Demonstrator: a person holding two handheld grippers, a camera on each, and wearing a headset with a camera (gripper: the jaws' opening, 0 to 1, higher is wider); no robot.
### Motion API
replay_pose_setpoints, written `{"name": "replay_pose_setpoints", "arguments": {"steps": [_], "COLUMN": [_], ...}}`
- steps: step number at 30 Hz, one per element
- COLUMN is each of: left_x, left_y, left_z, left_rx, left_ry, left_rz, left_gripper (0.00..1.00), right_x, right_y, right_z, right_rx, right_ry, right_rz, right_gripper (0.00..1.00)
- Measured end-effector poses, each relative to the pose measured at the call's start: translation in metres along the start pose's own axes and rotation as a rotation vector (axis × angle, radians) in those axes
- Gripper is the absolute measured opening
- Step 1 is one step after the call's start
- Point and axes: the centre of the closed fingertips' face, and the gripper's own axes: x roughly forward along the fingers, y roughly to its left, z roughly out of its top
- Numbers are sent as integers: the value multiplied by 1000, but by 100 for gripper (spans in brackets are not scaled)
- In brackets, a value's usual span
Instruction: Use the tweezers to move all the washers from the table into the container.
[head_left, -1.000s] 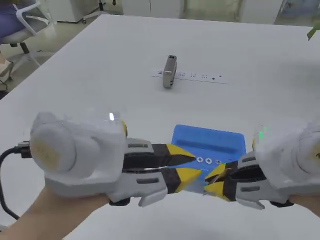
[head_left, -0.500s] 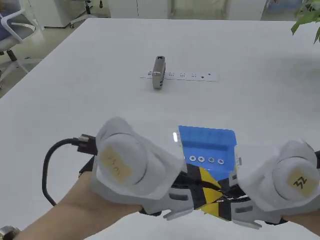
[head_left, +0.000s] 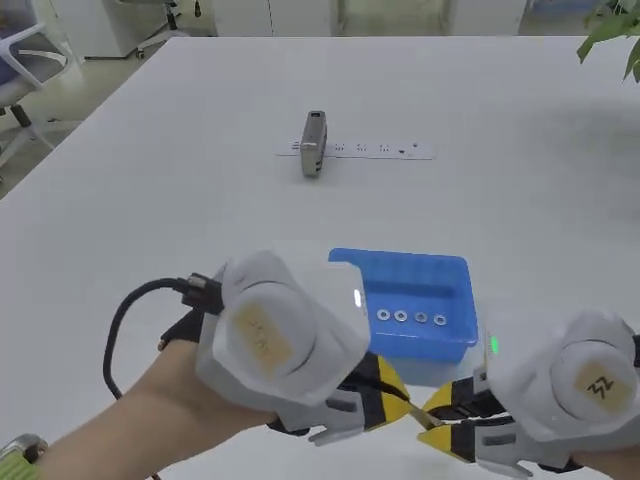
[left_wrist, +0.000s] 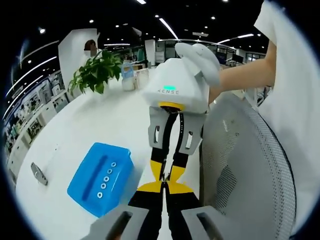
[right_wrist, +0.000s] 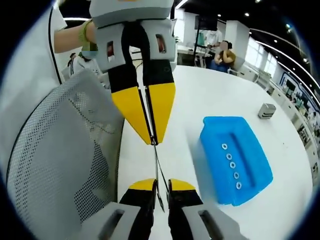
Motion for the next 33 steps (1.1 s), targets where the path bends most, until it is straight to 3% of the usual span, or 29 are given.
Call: {"name": "replay_pose_setpoints", "arguments": {"steps": [3,7,11,15,18,21,24,29,33], "left_x": [1,-1,0,4,8,13,18,24,27], "left_y": [-1,3,5,6,6,5,7,7,7], "left_z": [-9,-18,-34,-47,-64,-73,-79,-90,-97], "left_rx": [2,-7,-3,-12,-8,10,5,-7,-7], "left_ry": [33,58,126,187,282,335,366,430,464], "left_rz": [-13,-21,-35,-43,-55,-62,-68,-83,-94], "left_gripper": [0,0,0,0,0,0,0,0,0], "right_x": [-1,-13,-39,-73,-101,-123,-138,-143,-139], "right_y": [0,-4,-14,-27,-33,-37,-40,-40,-39], "right_z": [-2,-2,-16,-34,-49,-56,-59,-62,-56], "right_rx": [69,170,306,446,530,578,619,641,616], "right_ry": [-35,-108,-172,-246,-282,-325,-374,-390,-372], "right_rz": [-18,-70,-167,-301,-403,-482,-529,-554,-554], "right_gripper": [7,18,27,36,41,46,48,50,51]}}
